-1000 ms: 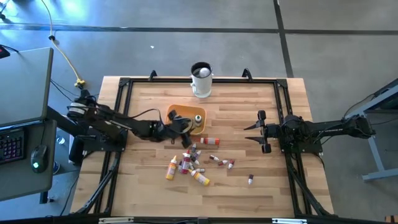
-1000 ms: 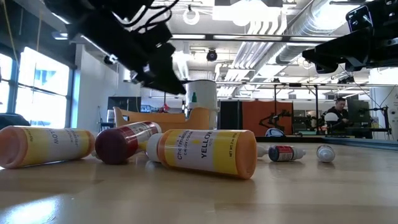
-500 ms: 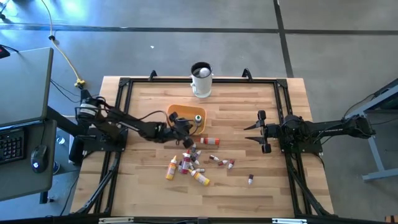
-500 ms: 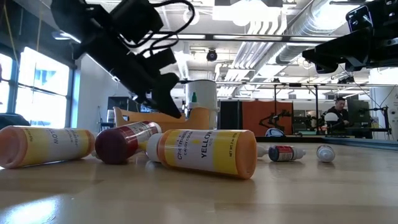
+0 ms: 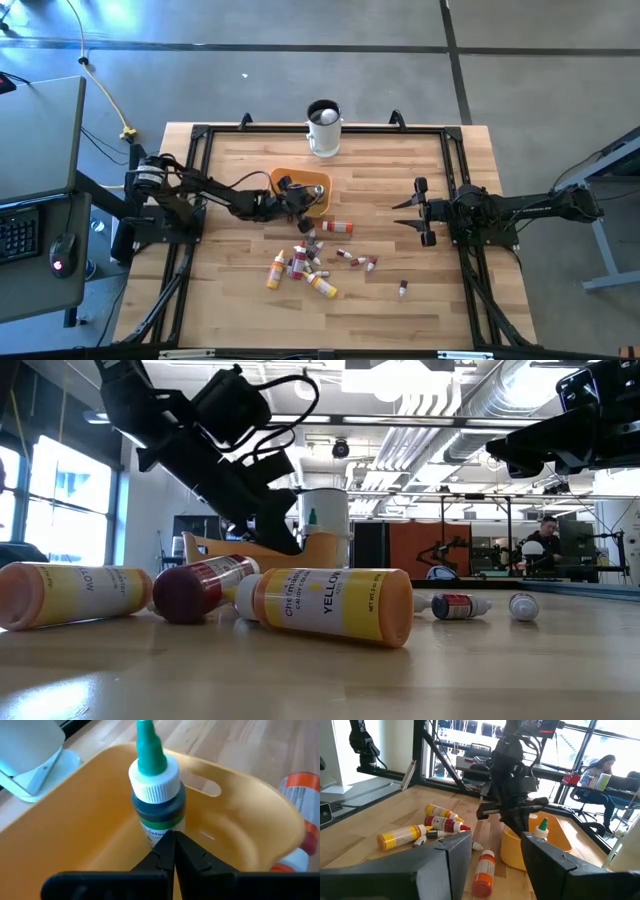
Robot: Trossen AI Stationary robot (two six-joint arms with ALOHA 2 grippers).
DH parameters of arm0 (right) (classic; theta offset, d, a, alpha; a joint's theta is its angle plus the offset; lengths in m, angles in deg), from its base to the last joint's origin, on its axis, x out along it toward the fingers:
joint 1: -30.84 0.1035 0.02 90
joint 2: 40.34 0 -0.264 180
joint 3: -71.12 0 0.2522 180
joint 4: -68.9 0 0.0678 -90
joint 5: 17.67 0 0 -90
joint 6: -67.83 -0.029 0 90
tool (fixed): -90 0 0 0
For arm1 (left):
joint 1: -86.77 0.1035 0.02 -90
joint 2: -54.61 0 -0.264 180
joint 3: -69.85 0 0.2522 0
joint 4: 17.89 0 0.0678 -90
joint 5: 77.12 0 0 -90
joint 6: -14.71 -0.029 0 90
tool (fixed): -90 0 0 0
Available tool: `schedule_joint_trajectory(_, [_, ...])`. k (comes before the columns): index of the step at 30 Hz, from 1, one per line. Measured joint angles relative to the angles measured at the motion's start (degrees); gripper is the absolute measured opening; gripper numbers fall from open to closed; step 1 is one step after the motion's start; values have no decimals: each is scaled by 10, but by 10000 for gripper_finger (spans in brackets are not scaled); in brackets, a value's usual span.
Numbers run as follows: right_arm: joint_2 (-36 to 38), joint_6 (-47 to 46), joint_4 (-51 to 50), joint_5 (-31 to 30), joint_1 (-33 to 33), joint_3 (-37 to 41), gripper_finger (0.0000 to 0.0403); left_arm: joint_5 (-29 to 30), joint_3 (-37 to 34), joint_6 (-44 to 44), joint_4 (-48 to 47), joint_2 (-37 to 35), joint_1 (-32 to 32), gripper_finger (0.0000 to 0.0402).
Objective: Pick & Place food coloring
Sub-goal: Put the large green food coloring bottle into the yellow bin
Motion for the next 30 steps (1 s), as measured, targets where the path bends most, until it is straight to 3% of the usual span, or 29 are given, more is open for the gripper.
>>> schedule_joint_trajectory(7, [0,0,0,0,0,0,165,-76,-1,-12,13,19,15,1])
schedule_joint_trajectory(13, [0,0,0,0,0,0,165,-63,0,-30,73,54,15,0])
schedule_joint_trajectory(23, [0,0,0,0,0,0,165,-17,0,-62,88,57,16,0])
schedule_joint_trajectory(30, [0,0,0,0,0,0,165,-52,1,-71,97,56,37,0])
